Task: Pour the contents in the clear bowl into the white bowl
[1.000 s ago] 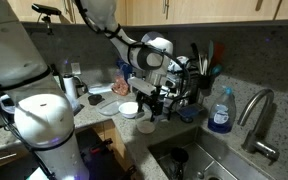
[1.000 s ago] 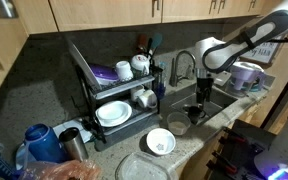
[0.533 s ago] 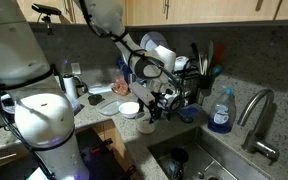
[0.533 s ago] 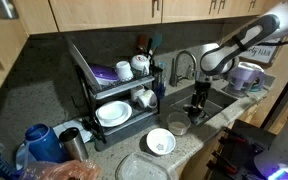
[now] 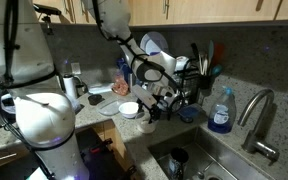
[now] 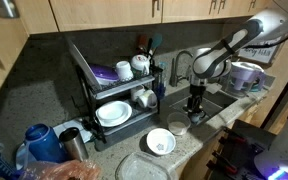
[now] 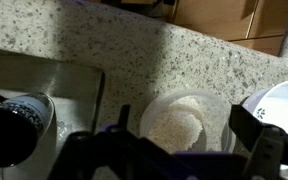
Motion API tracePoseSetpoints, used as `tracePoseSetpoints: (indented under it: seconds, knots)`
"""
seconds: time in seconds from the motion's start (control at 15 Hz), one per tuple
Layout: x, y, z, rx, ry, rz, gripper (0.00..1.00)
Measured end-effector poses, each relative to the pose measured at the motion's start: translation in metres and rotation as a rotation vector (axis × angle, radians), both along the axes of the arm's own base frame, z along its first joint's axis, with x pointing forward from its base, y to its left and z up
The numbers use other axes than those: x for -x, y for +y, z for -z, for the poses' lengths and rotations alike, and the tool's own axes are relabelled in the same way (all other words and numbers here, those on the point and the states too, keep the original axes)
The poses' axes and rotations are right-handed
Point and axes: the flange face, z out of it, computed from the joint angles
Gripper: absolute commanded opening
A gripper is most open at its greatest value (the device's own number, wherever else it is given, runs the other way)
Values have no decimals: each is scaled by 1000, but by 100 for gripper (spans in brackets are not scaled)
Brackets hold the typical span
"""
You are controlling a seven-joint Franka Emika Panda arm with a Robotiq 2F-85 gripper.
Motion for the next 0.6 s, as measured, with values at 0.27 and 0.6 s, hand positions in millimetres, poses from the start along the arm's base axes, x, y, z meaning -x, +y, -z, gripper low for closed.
tracePoseSetpoints:
  seconds: [0.27,0.6]
  knots:
    - [-7,0,26,19,26,-1,100]
    - [-23,5,63,55,25,-8,100]
